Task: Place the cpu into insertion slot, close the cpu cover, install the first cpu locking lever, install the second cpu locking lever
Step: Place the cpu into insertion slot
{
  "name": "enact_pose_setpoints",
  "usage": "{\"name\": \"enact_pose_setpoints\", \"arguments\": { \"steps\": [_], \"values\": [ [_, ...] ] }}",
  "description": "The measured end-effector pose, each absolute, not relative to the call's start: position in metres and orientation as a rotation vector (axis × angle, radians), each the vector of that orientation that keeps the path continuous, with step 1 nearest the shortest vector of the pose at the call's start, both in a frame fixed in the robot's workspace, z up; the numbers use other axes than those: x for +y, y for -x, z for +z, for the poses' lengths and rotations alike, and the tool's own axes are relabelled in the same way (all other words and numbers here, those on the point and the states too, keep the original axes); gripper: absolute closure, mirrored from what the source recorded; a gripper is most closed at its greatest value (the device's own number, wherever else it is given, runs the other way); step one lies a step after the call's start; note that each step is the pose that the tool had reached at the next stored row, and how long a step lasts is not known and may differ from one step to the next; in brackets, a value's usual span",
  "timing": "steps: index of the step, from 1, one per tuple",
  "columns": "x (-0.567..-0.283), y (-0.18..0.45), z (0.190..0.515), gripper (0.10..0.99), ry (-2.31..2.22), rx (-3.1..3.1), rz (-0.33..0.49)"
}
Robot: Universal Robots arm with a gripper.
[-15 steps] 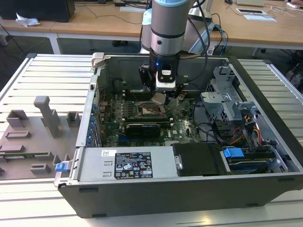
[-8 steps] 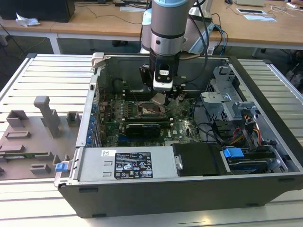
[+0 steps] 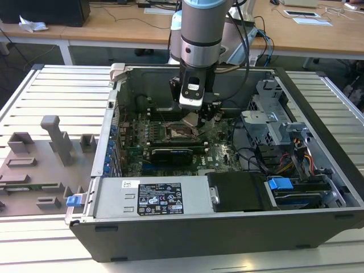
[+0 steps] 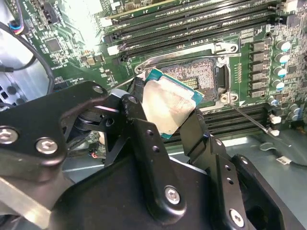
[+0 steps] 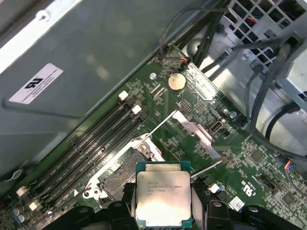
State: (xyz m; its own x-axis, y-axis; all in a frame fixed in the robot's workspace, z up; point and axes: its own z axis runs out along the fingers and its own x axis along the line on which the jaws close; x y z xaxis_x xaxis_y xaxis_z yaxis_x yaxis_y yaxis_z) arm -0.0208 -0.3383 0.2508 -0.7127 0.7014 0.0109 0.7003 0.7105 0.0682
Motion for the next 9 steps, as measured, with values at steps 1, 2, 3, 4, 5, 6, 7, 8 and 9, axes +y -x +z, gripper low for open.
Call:
{"name": "enact_pose_setpoints", "arguments": {
  "steps": [1, 2, 3, 4, 5, 6, 7, 8, 9],
  "values": [
    [-0.3383, 0.0208, 0.2508, 0.541, -1.209, 2.880, 0.104],
    [-0.3383, 0.0208, 0.2507, 0.541, -1.228, 2.871, 0.104],
    [-0.3383, 0.0208, 0.2507, 0.541, -1.240, 2.865, 0.103],
    [-0.3383, 0.0208, 0.2506, 0.541, -1.256, 2.858, 0.103],
    [-0.3383, 0.0208, 0.2506, 0.541, -1.276, 2.849, 0.102],
    [-0.3383, 0.0208, 0.2505, 0.541, -1.287, 2.844, 0.102],
    [-0.3383, 0.0208, 0.2505, 0.541, -1.301, 2.837, 0.101],
    [-0.3383, 0.0208, 0.2504, 0.541, -1.319, 2.828, 0.101],
    [-0.3383, 0.0208, 0.2504, 0.541, -1.328, 2.823, 0.100]
  ]
}}
